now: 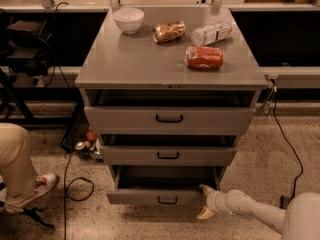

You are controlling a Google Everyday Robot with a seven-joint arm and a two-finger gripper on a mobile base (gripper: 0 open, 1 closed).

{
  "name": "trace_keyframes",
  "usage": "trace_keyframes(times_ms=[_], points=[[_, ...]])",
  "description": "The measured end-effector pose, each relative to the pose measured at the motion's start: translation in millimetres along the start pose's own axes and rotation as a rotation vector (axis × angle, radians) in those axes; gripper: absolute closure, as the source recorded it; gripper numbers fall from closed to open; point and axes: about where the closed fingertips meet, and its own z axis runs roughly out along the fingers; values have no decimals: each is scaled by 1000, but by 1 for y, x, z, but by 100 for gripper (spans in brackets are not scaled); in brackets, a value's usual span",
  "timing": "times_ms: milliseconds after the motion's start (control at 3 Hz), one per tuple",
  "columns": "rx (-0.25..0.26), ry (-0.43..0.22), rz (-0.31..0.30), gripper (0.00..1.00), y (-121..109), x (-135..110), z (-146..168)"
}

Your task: Open bottom drawer

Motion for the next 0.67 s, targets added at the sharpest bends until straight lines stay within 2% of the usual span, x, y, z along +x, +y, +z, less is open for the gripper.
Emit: trace_keyframes(times_ms=[333, 667], points=[[-19, -12, -77, 0, -8, -20, 6], [-52, -3, -121, 0, -14, -32, 15]])
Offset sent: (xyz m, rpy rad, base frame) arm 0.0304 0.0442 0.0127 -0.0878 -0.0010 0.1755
